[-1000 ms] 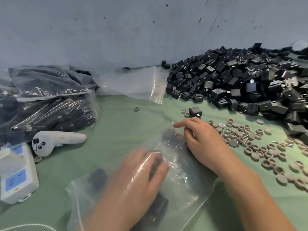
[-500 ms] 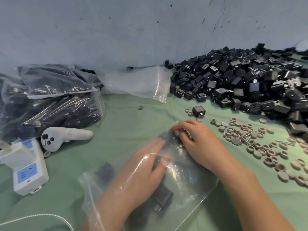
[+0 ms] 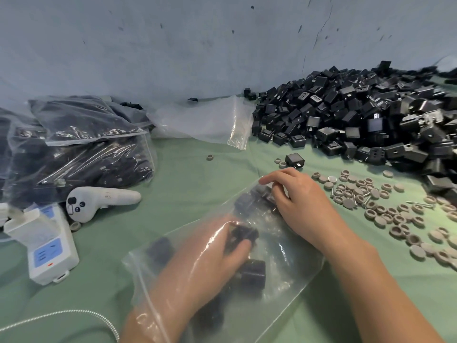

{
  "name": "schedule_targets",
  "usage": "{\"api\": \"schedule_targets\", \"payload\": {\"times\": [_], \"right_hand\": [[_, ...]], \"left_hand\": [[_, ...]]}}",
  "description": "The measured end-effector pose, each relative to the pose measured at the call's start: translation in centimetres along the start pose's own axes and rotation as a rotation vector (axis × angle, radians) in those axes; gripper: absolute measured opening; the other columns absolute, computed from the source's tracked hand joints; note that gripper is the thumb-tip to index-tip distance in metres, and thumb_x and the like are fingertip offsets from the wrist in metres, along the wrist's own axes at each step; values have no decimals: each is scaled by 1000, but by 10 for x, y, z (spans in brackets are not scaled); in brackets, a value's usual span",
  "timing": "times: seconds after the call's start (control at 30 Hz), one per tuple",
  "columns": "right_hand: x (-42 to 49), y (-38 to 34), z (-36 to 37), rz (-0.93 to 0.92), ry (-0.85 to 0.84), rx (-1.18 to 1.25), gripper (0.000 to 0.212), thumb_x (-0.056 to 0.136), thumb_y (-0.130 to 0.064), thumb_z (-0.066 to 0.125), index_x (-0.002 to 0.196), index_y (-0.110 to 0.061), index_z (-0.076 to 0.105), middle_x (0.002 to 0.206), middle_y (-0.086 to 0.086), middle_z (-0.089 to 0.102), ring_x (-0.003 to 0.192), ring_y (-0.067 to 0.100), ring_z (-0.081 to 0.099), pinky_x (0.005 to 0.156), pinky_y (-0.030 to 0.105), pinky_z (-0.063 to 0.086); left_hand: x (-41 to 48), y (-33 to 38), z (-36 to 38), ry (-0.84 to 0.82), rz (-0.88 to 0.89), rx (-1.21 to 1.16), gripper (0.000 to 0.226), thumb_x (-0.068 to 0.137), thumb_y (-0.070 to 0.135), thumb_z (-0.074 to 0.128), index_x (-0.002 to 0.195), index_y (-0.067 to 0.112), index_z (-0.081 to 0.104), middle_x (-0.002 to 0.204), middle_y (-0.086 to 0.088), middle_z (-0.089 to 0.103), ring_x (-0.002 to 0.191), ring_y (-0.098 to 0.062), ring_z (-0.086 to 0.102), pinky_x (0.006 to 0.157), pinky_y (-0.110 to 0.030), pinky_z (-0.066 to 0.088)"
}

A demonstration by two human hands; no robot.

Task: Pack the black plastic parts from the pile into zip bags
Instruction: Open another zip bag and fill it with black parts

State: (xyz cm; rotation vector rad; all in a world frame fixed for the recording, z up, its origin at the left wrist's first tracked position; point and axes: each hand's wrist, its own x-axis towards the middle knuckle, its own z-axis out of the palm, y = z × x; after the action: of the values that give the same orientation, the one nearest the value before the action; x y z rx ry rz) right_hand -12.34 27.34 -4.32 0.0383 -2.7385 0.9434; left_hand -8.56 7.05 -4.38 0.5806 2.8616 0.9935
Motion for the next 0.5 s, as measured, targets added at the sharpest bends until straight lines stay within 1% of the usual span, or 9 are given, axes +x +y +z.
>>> {"api": "schedule_targets", "payload": {"times": [0.07,0.1,0.13,0.2,0.23,0.27,0.33,0.4,0.5], "right_hand": [[0,1,0,2,5,-1,31,102,-23,41,115,-32,68,124,-12,58,118,13,50,105,41,38],[0,1,0,3,9,-4,31,102,-23,41,115,-32,68,124,-12,58,119,14,50,105,40,38],[-1,2,-1,4,12,-7,30,102,-22,41,114,-32,67,123,-12,58,118,14,50,105,40,37],[0,4,-2,9,18,-4,30,102,-22,41,113,-33,67,123,-13,58,118,13,49,106,40,37],[-1,4,-2,12,22,0,30,102,-22,41,113,-33,67,123,-14,58,117,13,49,106,40,37],[-1,5,-2,15,26,2,30,102,-23,41,113,-33,67,123,-14,58,117,13,49,106,40,37],[-1,6,-3,18,32,2,29,102,-23,41,112,-33,67,123,-13,58,117,13,49,106,41,37],[0,7,-3,18,31,1,29,102,-23,41,112,-33,67,123,-13,57,117,13,49,107,40,37],[-1,7,-3,23,25,8,29,102,-23,42,113,-33,67,124,-13,57,119,13,48,107,39,35]], "left_hand": [[5,4,5,49,-8,-18,15,92,49,54,105,41,55,108,40,48,97,18,47,75,6,30],[7,6,7,59,-9,-24,12,93,48,52,103,41,52,106,36,50,96,13,49,76,6,31],[8,6,7,58,-10,-26,13,94,48,48,101,38,51,100,27,55,91,6,52,76,3,36],[9,6,8,32,-11,-5,28,94,51,39,91,26,50,82,8,58,72,-7,54,71,-15,49],[9,7,8,21,-29,8,33,93,54,38,86,24,50,78,5,58,67,-9,55,67,-29,51],[8,7,7,17,-55,5,33,92,58,40,84,28,50,78,9,59,65,-6,55,61,-33,47],[7,8,5,-8,-109,-86,21,88,60,50,89,40,47,81,23,61,65,3,57,58,-25,41],[7,9,5,-46,-131,-231,18,88,53,57,96,42,44,85,23,64,67,5,60,62,-23,43],[7,8,9,-10,-118,-237,20,89,49,60,94,39,44,92,21,63,77,4,61,66,-21,43]]}}
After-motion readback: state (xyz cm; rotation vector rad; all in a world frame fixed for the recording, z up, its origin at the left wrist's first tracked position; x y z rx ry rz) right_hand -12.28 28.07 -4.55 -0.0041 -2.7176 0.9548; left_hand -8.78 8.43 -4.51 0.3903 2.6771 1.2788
